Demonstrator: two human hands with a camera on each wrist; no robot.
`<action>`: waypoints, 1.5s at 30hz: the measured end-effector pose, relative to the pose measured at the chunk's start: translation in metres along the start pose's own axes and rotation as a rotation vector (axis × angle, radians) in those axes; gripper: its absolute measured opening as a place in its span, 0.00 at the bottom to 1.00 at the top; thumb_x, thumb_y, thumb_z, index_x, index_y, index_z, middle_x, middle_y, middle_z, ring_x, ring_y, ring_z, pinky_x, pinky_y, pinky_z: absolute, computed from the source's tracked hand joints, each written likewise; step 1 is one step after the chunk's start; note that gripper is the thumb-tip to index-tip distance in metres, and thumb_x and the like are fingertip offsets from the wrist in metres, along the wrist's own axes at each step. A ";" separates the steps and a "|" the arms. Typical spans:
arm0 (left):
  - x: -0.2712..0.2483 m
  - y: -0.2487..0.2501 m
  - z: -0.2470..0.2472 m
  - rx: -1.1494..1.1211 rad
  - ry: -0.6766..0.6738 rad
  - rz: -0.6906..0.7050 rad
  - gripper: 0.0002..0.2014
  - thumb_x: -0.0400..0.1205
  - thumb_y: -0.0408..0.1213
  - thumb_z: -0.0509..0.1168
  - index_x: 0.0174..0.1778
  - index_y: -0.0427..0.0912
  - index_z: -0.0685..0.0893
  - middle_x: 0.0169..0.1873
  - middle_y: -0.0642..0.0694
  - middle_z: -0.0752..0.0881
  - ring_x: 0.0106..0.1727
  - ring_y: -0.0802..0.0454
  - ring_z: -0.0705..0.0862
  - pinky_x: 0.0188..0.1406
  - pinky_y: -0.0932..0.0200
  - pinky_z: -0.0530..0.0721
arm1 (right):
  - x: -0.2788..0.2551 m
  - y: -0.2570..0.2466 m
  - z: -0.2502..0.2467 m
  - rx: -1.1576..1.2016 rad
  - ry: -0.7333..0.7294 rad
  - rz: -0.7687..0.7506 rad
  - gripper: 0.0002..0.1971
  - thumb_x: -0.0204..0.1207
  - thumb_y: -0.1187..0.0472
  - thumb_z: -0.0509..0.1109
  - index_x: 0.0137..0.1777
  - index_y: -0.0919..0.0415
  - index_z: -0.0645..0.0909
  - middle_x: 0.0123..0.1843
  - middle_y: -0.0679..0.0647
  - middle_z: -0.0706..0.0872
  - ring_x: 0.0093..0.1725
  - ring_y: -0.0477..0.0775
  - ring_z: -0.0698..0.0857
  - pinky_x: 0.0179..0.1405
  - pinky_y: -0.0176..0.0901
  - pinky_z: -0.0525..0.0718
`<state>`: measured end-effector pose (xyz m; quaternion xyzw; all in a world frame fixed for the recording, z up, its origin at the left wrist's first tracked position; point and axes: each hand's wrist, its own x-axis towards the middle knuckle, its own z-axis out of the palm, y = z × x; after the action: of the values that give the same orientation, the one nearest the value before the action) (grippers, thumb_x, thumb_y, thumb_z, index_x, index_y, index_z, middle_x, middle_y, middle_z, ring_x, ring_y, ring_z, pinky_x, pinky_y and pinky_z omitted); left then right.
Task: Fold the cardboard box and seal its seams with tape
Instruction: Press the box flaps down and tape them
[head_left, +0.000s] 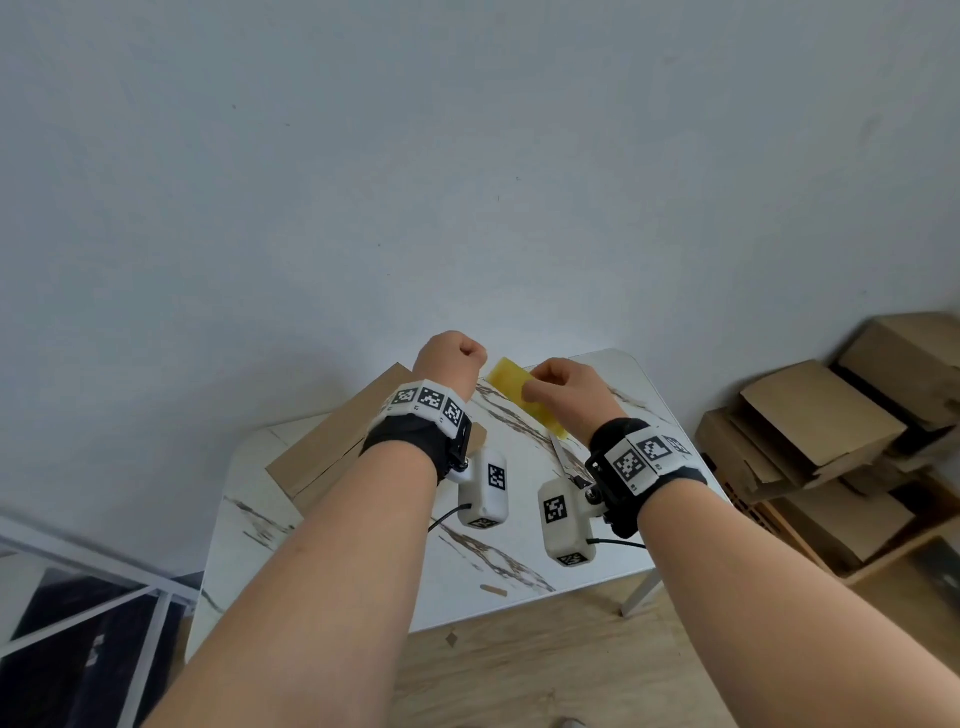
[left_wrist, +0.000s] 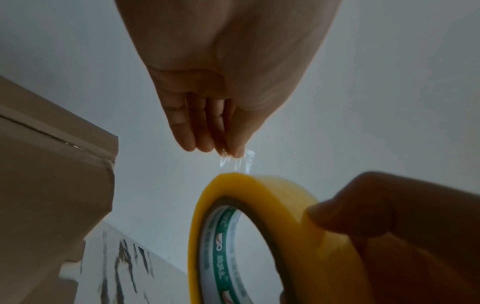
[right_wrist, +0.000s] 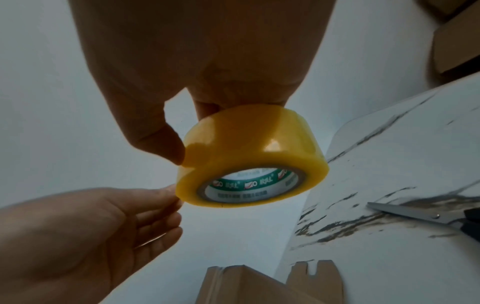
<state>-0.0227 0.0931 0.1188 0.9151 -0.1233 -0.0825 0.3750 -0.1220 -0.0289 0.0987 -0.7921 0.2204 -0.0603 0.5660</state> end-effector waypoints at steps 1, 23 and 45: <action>0.000 0.001 -0.001 0.021 -0.011 0.006 0.07 0.82 0.34 0.62 0.46 0.43 0.87 0.45 0.45 0.87 0.48 0.45 0.84 0.50 0.56 0.81 | 0.001 0.001 0.000 -0.008 0.002 0.012 0.07 0.69 0.59 0.71 0.44 0.62 0.85 0.35 0.50 0.82 0.34 0.50 0.79 0.34 0.41 0.77; 0.004 -0.010 0.000 0.032 0.122 0.003 0.09 0.82 0.32 0.60 0.39 0.45 0.81 0.39 0.49 0.81 0.39 0.48 0.78 0.40 0.59 0.75 | 0.005 0.031 -0.010 -0.342 -0.032 0.230 0.28 0.68 0.34 0.68 0.38 0.64 0.84 0.32 0.55 0.90 0.29 0.54 0.84 0.33 0.42 0.81; 0.046 -0.070 -0.049 0.067 0.253 -0.134 0.13 0.82 0.31 0.58 0.40 0.36 0.88 0.38 0.40 0.87 0.41 0.40 0.84 0.35 0.58 0.76 | 0.026 0.026 0.024 -0.308 -0.122 0.258 0.26 0.69 0.34 0.69 0.30 0.60 0.78 0.27 0.53 0.82 0.30 0.55 0.82 0.32 0.42 0.75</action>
<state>0.0446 0.1607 0.1019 0.9364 -0.0164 0.0130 0.3502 -0.0980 -0.0252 0.0622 -0.8367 0.2919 0.0955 0.4534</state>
